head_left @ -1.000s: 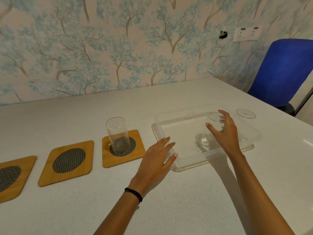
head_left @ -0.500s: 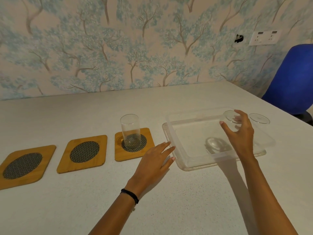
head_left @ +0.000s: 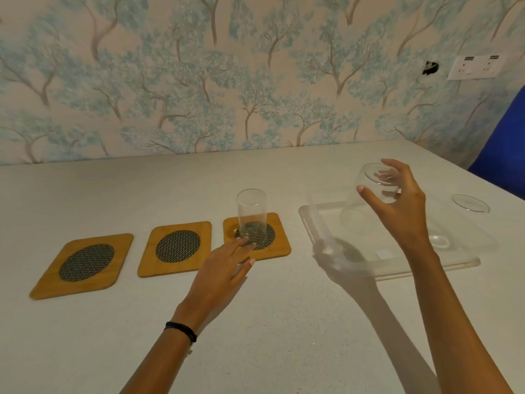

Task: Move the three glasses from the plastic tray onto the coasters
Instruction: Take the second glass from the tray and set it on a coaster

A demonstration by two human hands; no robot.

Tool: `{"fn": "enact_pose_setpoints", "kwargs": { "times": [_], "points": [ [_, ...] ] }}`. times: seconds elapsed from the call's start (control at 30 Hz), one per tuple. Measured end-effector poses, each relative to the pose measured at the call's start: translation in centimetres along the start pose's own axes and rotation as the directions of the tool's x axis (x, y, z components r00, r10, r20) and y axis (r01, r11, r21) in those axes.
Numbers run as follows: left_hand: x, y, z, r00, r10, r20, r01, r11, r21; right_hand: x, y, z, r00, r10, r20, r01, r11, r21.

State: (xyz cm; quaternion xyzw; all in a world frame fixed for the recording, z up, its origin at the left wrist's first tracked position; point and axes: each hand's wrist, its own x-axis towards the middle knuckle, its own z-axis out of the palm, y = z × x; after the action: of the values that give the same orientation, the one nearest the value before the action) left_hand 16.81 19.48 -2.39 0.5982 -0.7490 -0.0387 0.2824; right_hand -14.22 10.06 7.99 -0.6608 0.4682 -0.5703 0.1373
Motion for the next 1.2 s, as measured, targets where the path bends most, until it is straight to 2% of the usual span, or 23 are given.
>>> {"fn": "enact_pose_setpoints", "kwargs": {
  "times": [0.17, 0.33, 0.53, 0.77, 0.97, 1.2],
  "points": [
    [-1.8, -3.3, -2.4, 0.997, -0.078, -0.029, 0.078, 0.997, 0.003, -0.8, -2.7, 3.3, 0.983, -0.01, 0.185, -0.002, 0.998, 0.065],
    [-4.3, -6.0, -3.8, 0.991, -0.131, -0.037, 0.132, 0.991, 0.035, -1.8, -4.8, 6.4, 0.913, -0.016, 0.409, -0.035, 0.993, 0.116],
    [-6.1, -9.0, -5.1, 0.972, -0.23, -0.042, 0.232, 0.971, 0.054, -3.0, -7.3, 10.3, 0.835, -0.048, 0.549, -0.03, 0.991, 0.132],
    [-6.7, -11.1, -5.5, 0.943, -0.315, -0.108, 0.323, 0.944, 0.069, -4.1, -10.0, 15.8, 0.771, -0.077, 0.632, -0.055, 0.981, 0.186],
    [-7.2, -11.1, -4.6, 0.936, -0.336, -0.101, 0.347, 0.93, 0.123, -5.1, -12.0, 21.3, 0.737, -0.099, 0.668, -0.052, 0.978, 0.203],
    [-7.3, -11.2, -4.2, 0.936, -0.341, -0.087, 0.351, 0.92, 0.172, -5.8, -13.0, 27.4, 0.753, -0.085, 0.652, -0.051, 0.981, 0.188]
  ]
}}
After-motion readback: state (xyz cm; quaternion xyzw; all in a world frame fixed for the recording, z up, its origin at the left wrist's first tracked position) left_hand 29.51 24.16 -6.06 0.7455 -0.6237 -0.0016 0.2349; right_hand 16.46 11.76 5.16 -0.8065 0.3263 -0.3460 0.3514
